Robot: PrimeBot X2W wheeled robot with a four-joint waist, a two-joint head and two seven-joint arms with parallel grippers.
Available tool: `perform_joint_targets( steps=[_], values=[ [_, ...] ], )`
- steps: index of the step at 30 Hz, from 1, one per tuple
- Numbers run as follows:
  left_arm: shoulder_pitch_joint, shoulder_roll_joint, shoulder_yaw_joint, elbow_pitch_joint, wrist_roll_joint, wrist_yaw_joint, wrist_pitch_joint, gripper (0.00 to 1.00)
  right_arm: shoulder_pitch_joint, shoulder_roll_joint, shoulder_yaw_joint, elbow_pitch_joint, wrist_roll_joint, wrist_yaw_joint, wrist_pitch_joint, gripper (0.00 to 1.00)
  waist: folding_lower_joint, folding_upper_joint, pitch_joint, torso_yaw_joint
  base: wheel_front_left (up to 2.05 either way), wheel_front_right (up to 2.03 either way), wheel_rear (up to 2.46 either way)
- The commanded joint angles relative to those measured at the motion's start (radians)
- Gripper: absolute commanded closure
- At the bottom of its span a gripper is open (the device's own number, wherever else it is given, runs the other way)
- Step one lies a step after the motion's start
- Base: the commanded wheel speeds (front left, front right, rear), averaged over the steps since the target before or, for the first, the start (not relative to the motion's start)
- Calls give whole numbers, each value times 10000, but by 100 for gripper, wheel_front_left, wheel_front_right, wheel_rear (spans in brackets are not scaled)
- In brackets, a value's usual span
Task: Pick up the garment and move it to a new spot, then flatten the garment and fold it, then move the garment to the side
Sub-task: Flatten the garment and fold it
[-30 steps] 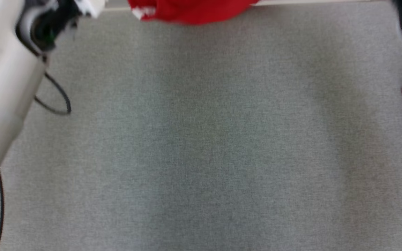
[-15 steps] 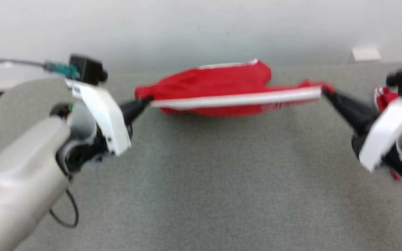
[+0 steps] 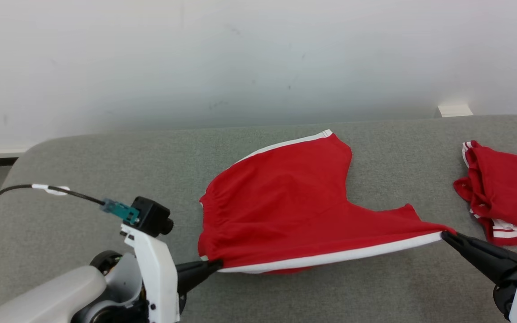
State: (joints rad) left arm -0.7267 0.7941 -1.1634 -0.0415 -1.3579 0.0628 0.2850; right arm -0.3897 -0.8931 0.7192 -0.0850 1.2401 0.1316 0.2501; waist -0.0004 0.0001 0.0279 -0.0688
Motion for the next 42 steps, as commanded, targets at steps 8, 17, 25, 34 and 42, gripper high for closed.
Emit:
perform_joint_targets(
  steps=[8, 17, 25, 34, 42],
  values=[
    [-1140, -264, 271, -268, -869, 366, 1633, 100, -119, 506, -1696, -588, -523, -24, 1743, 100, 4, -1, 844, 400, 0, 0, 0],
    [-3499, -1314, 512, 1709, -2088, -237, 4486, 100, -2836, 2393, -2663, 1323, -1270, -24, 4416, 100, 4, -1, 2408, 719, 0, 0, 0],
    [-5319, -2263, 1029, 3522, -2175, -486, 5140, 100, -5355, 3785, -3380, 3204, -2333, -24, 5396, 100, 4, -1, 3884, 1048, 0, 0, 0],
    [-6799, -2870, 1295, 5089, -1799, -462, 5366, 100, -7256, 4873, -3517, 4902, -3236, -24, 5447, 100, 4, -1, 4846, 1064, 0, 0, 0],
    [-7398, -3385, 1324, 6146, -1726, -644, 5423, 100, -8490, 5530, -3482, 6476, -3750, -24, 4855, 100, 4, -1, 5139, 1155, 0, 0, 0]
  ],
)
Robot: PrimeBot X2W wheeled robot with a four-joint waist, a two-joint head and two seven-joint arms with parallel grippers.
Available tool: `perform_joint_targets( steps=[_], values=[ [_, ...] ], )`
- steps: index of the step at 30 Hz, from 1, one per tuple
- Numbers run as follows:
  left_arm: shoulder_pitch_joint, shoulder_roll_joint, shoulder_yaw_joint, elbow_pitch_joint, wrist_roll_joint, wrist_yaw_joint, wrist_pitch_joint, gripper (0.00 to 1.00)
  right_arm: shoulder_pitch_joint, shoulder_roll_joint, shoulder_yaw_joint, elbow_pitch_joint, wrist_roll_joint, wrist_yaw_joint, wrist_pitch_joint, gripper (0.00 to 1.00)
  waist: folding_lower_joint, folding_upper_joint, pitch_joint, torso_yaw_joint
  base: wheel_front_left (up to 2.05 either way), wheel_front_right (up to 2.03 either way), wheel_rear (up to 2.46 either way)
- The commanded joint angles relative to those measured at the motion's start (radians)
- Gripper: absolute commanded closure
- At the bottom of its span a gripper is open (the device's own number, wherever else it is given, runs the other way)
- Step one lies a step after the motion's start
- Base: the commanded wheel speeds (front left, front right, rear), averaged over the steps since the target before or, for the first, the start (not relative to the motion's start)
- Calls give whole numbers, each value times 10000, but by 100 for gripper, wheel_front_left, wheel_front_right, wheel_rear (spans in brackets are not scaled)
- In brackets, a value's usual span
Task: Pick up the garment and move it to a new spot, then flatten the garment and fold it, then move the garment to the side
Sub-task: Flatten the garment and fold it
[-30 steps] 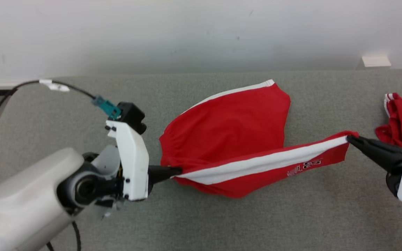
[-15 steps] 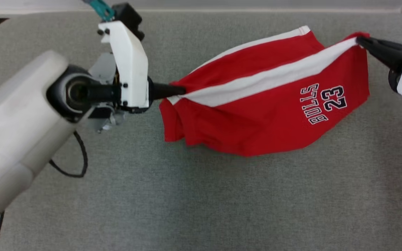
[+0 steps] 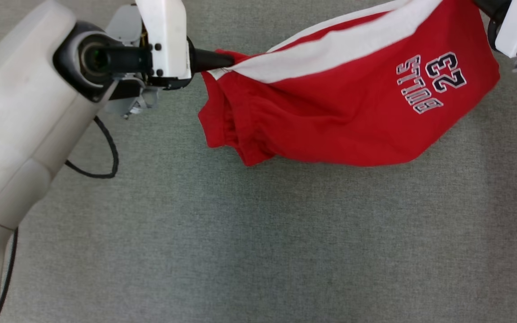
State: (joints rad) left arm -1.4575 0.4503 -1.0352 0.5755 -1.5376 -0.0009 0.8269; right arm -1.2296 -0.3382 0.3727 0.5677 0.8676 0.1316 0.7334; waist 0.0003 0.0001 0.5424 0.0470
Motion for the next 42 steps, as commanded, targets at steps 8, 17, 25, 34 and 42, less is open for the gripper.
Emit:
perform_joint_targets(
  steps=[8, 17, 25, 34, 42],
  values=[
    [-207, -222, 107, 513, 182, -354, -346, 57, -575, 210, -18, 1135, -349, -24, -1102, 55, -3, -1, 55, 240, 0, 0, 0],
    [-56, -431, 73, 934, 309, -750, -654, 0, -434, 447, 338, 1793, -30, -24, -1969, 0, -3, -1, -257, 419, 0, 0, 0],
    [453, -75, -29, 419, 1560, -1205, -3137, 0, 547, -250, 1088, 1150, -48, -24, -3877, 0, -3, -1, -1313, 460, 0, 0, 0],
    [2147, 155, 83, -618, 3688, -633, -8310, 0, 1516, -699, 975, 2688, -336, -22, -5221, 0, -3, -1, -1823, 1097, 0, 0, 0],
    [4266, 333, 1107, -2082, 4490, 588, -10872, 0, 1446, -1119, 946, 4071, -239, -22, -4615, 0, -3, -1, -1666, 1908, 0, 0, 0]
  ],
)
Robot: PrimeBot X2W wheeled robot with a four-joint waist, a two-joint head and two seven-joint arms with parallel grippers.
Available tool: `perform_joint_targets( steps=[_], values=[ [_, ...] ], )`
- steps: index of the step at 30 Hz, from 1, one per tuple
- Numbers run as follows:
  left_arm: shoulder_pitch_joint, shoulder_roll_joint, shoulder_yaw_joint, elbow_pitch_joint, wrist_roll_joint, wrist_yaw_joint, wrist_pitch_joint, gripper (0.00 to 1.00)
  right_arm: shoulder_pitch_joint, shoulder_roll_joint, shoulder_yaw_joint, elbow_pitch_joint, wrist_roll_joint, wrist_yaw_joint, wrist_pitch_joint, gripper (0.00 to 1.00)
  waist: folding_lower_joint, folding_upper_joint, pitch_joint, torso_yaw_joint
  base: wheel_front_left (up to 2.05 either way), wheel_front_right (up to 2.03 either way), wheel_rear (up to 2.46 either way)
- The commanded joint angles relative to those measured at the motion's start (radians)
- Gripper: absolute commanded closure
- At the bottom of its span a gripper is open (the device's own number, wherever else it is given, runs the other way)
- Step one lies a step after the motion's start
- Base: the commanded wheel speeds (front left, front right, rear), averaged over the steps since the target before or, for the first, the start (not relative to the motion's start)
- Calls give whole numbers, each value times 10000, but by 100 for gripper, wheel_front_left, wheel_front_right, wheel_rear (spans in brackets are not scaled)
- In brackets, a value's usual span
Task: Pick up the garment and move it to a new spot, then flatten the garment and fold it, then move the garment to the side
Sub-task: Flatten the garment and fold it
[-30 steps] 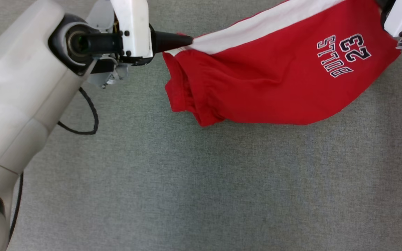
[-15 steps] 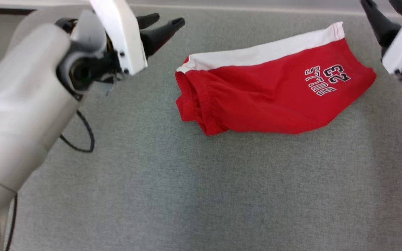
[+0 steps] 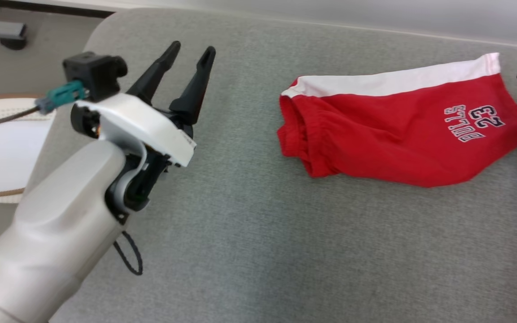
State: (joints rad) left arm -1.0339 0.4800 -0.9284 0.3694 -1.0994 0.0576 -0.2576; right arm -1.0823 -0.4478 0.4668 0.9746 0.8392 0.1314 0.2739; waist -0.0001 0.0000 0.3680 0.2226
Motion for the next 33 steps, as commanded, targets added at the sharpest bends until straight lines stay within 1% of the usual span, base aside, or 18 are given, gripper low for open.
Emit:
perform_joint_targets(
  steps=[1, 4, 5, 8, 10, 13, 16, 20, 21, 22, 27, 33],
  values=[
    [361, 67, 452, -301, 232, 169, -68, 0, -91, -40, -13, 135, 121, -20, 134, 0, 1, 0, 129, 243, 0, 0, 0],
    [1710, -88, 1856, -1295, 1005, 435, -53, 0, -251, -44, -53, 619, 290, -20, 755, 0, 1, 0, 252, 497, 0, 0, 0],
    [2196, -168, 2252, -1527, 1225, 442, -49, 0, -327, -18, -35, 811, 315, -20, 1022, 0, 1, 0, 277, 562, 0, 0, 0],
    [3309, -365, 3051, -2001, 1798, 383, -54, 0, -620, 31, -56, 1290, 303, -20, 1564, 0, 1, 0, 350, 746, 0, 0, 0],
    [4037, -634, 3410, -2124, 2005, 296, -55, 0, -661, 128, -80, 1662, 372, -20, 1956, 0, 1, 0, 370, 851, 0, 0, 0],
    [4844, -1014, 3879, -2151, 2289, 71, -56, 0, -660, 264, 59, 2424, 241, -23, 2898, 0, 1, 0, 330, 977, 0, 0, 0],
    [5352, -1381, 4134, -2080, 2703, -138, -57, 0, -673, 447, 50, 2706, 404, -20, 3790, 0, 1, 0, 265, 1095, 0, 0, 0],
    [5789, -1873, 4463, -1844, 3206, -352, -57, 0, -652, 722, 80, 2338, 571, 16, 3881, 0, 1, 0, 180, 1177, 0, 0, 0],
    [5899, -2095, 4607, -1712, 3406, -486, -56, 0, -608, 739, 117, 2123, 591, 16, 3714, 59, 1, 0, 152, 1200, 0, 0, 0],
    [5940, -2201, 4675, -1644, 3552, -542, -58, 0, -577, 724, 134, 2034, 579, 16, 3596, 100, 1, 0, 130, 1209, 0, 0, 0],
    [6115, -2567, 4992, -1258, 3911, -820, -57, 0, -494, 529, 150, 1753, 568, 1, 2989, 100, 1, 0, -83, 1135, 0, 0, 0],
    [6390, -2797, 5209, -839, 4307, -1082, -57, 0, -115, 506, 63, 1473, 738, -2, 2206, 100, 1, 0, -679, 674, 0, 0, 0]
  ],
)
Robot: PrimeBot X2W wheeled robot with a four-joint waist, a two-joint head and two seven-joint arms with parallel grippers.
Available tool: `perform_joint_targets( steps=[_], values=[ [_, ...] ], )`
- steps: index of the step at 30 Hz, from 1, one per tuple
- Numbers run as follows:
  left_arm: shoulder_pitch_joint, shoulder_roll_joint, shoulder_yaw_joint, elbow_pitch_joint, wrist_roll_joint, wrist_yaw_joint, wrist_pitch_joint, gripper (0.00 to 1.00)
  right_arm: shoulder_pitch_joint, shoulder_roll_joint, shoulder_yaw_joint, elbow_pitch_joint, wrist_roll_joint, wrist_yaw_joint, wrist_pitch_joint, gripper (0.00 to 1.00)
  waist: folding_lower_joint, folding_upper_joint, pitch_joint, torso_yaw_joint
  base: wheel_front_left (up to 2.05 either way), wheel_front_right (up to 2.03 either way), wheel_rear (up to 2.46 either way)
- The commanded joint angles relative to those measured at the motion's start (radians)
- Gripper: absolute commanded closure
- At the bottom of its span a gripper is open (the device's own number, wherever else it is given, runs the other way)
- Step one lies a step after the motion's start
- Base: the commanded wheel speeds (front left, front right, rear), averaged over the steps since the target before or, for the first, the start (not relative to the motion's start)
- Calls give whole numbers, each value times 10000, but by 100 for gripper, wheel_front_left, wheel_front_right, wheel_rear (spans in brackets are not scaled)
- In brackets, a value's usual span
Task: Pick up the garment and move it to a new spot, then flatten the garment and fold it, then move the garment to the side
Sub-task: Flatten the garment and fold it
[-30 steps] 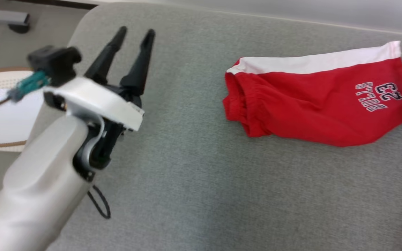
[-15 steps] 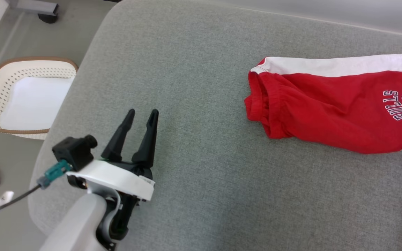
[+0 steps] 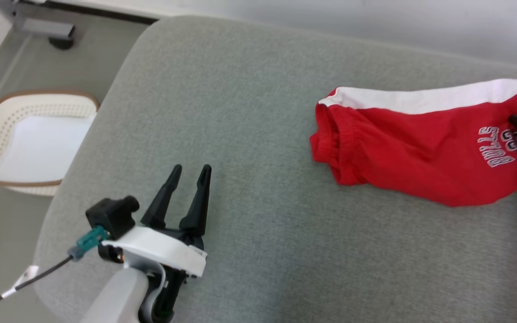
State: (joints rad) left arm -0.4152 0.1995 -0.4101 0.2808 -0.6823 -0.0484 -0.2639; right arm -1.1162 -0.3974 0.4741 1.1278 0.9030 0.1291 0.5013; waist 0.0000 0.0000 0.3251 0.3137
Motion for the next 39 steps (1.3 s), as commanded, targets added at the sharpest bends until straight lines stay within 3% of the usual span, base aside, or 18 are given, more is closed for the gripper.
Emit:
perform_joint_targets(
  steps=[1, 12, 17, 26, 37, 38, 39],
  values=[
    [248, -10, 5, 107, 239, -40, 6, 0, 340, -7, -20, -159, 162, 21, -141, 100, 0, 0, -375, -345, 0, 0, 0],
    [1047, -120, 291, 387, 349, 52, 4, 0, 1925, -457, -41, -1373, 842, 12, -808, 100, 0, 0, -1477, -1630, 0, 0, 0],
    [1243, -212, 253, 435, 272, 32, 6, 0, 2011, -580, -3, -1742, 910, 12, -976, 100, 0, 0, -1661, -1829, 0, 0, 0],
    [1283, -626, 219, 682, 109, -133, 6, 0, 1124, 9, 511, -1946, 356, 12, -461, 100, 0, 0, -1648, -1186, 0, 0, 0],
    [1216, -1076, 361, 1119, 249, -407, 6, 0, -286, 1440, 829, 522, -501, 12, 787, 100, 0, 0, -1461, -154, 0, 0, 0],
    [1220, -1101, 392, 1156, 263, -429, 6, 0, -370, 1559, 860, 687, -601, 12, 735, 84, 0, 0, -1459, -124, 0, 0, 0],
    [1213, -1125, 415, 1185, 287, -454, 6, 0, -410, 1715, 892, 821, -670, 12, 688, 50, 0, 0, -1459, -108, 0, 0, 0]
  ],
)
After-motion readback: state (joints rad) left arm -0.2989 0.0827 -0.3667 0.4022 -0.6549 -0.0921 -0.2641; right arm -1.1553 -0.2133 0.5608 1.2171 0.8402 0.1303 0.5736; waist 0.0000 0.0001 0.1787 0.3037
